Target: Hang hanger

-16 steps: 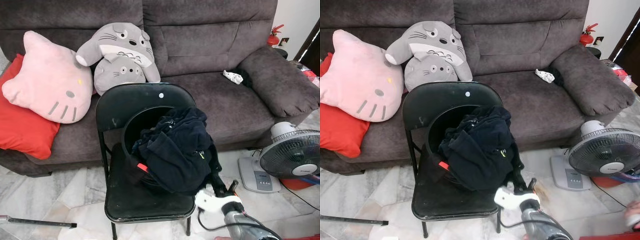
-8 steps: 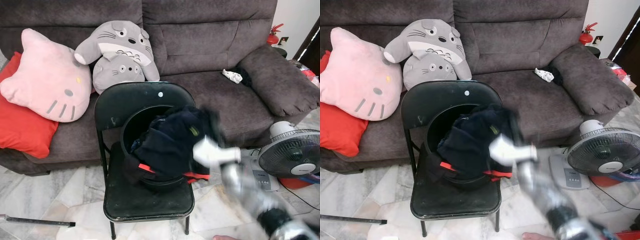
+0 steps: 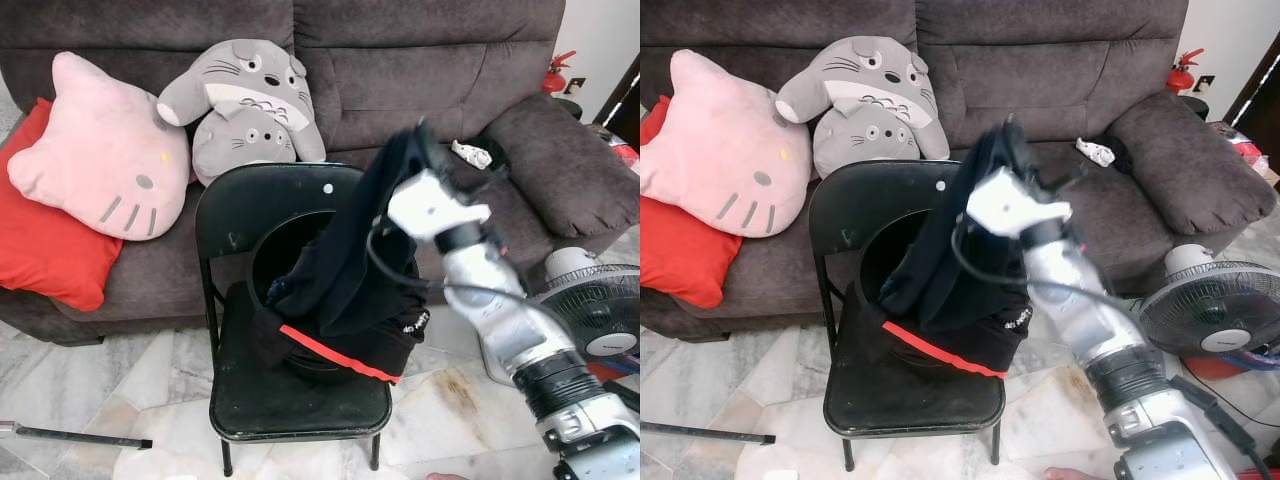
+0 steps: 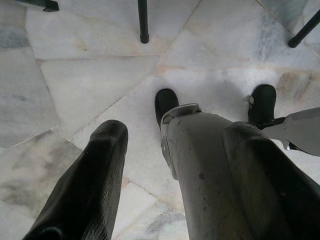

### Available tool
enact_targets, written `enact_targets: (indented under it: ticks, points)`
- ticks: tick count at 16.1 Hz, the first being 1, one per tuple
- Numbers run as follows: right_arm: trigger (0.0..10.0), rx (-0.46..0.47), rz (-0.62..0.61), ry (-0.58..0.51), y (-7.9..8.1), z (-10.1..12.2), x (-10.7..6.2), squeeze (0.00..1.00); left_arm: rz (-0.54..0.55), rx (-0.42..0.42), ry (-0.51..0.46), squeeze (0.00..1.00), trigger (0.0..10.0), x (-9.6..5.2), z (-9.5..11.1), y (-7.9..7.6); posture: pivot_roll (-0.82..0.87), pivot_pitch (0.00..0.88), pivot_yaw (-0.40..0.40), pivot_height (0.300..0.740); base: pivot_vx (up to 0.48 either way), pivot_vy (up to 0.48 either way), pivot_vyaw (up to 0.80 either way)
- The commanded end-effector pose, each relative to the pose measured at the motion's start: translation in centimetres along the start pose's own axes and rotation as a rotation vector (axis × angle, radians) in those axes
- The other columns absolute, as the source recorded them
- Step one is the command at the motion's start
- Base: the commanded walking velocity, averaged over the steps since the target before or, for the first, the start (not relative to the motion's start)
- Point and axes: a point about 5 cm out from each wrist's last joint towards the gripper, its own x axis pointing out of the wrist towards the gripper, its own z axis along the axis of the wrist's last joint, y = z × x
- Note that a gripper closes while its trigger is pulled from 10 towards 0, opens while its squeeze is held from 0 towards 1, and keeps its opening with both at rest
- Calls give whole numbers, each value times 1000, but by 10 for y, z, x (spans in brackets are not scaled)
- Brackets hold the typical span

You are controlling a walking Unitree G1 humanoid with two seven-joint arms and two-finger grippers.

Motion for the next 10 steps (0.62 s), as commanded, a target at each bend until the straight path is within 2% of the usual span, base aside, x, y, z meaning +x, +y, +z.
enact_targets:
  ticks: [1,3,4,5,6,7,8,10]
  points:
    - [0,52,-39,-17,-15,10,7,0,5,-19,43,0,10000,-2,-11,1,-57,152,-40,740,0,0,0]
    - [0,82,6,11,-13,10,1,0,5,-20,44,0,10000,-2,-12,1,-59,155,-43,740,0,0,0]
    - [0,106,146,193,5,-12,-29,0,3,-21,46,0,10000,-2,-12,1,-63,161,-45,740,0,0,0]
    - [0,111,165,229,9,-17,-36,0,2,-22,47,0,10000,-2,-12,1,-67,161,-44,740,0,0,0]
    - [0,137,194,317,14,-28,-49,0,1,-20,48,0,10000,-2,-12,1,-70,163,-44,740,0,0,0]
    - [0,181,236,457,22,-46,-75,0,0,-17,50,0,10000,-2,-13,1,-71,164,-44,740,0,0,0]
    - [0,249,243,578,29,-59,-98,0,-1,-16,50,0,10000,-2,-12,2,-73,165,-43,740,0,0,0]
    - [0,346,211,691,33,-70,-119,0,-1,-11,51,0,10000,-2,-12,2,-73,166,-40,740,0,0,0]
